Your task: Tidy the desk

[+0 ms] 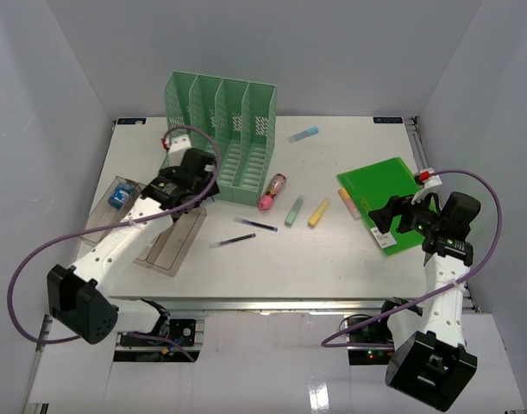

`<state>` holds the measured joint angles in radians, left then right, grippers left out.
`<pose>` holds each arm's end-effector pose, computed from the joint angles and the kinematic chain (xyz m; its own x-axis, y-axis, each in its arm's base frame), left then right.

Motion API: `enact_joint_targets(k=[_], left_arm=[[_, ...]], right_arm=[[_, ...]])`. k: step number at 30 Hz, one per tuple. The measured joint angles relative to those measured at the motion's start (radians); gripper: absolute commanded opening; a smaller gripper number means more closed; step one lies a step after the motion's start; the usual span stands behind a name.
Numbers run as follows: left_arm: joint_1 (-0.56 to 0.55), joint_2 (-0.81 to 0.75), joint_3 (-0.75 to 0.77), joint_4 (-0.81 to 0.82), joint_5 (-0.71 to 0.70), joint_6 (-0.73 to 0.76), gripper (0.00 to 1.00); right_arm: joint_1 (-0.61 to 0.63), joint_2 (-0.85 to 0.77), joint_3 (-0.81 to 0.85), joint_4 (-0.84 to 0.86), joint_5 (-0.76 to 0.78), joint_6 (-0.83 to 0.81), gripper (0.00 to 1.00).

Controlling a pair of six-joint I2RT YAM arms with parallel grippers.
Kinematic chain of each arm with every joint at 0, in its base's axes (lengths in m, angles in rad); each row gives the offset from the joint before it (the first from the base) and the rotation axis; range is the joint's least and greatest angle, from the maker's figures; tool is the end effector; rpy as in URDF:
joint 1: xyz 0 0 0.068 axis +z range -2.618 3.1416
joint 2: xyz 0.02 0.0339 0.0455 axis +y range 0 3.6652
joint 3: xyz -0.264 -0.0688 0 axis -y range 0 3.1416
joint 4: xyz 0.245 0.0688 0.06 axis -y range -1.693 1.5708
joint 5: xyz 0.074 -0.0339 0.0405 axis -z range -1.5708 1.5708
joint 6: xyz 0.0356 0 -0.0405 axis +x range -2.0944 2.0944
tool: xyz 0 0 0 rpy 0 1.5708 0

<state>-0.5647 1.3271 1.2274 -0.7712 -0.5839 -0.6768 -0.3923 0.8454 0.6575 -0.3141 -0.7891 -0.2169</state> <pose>0.2410 -0.1294 0.3257 -0.5955 -0.2413 -0.7663 -0.2905 0.9540 -0.0747 0.1793 -0.0468 0.2765 -0.3685 -0.0116 -0.9296 -0.3941 0.9076 0.1448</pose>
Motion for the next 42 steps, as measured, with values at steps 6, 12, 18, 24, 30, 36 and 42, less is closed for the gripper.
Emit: enact_joint_targets(k=[6,12,18,24,30,36,42], left_arm=[[0.311,-0.089,-0.044,0.036,0.005,0.137,0.0],[0.692,-0.007,-0.058,0.138,0.004,0.238,0.0],[0.805,0.051,-0.059,0.211,-0.036,0.23,0.0],[0.873,0.192,-0.024,0.246,0.01,0.196,0.0],[0.894,0.284,-0.04,0.254,0.062,0.169,0.09],[0.897,0.285,-0.043,0.257,0.074,0.155,0.67],[0.897,0.276,-0.067,0.276,0.087,0.14,0.98]], right_arm=[[0.0,0.003,0.0,0.0,0.0,0.0,0.9],[0.0,0.024,0.0,0.0,0.001,0.0,0.9],[0.0,0.041,-0.001,0.0,0.001,0.0,0.9],[0.0,0.047,-0.001,0.0,0.001,-0.001,0.9],[-0.001,0.052,-0.001,0.0,0.001,-0.001,0.9],[-0.006,0.054,-0.001,0.0,0.001,-0.002,0.9],[-0.008,0.054,-0.001,0.0,-0.001,-0.002,0.9]])
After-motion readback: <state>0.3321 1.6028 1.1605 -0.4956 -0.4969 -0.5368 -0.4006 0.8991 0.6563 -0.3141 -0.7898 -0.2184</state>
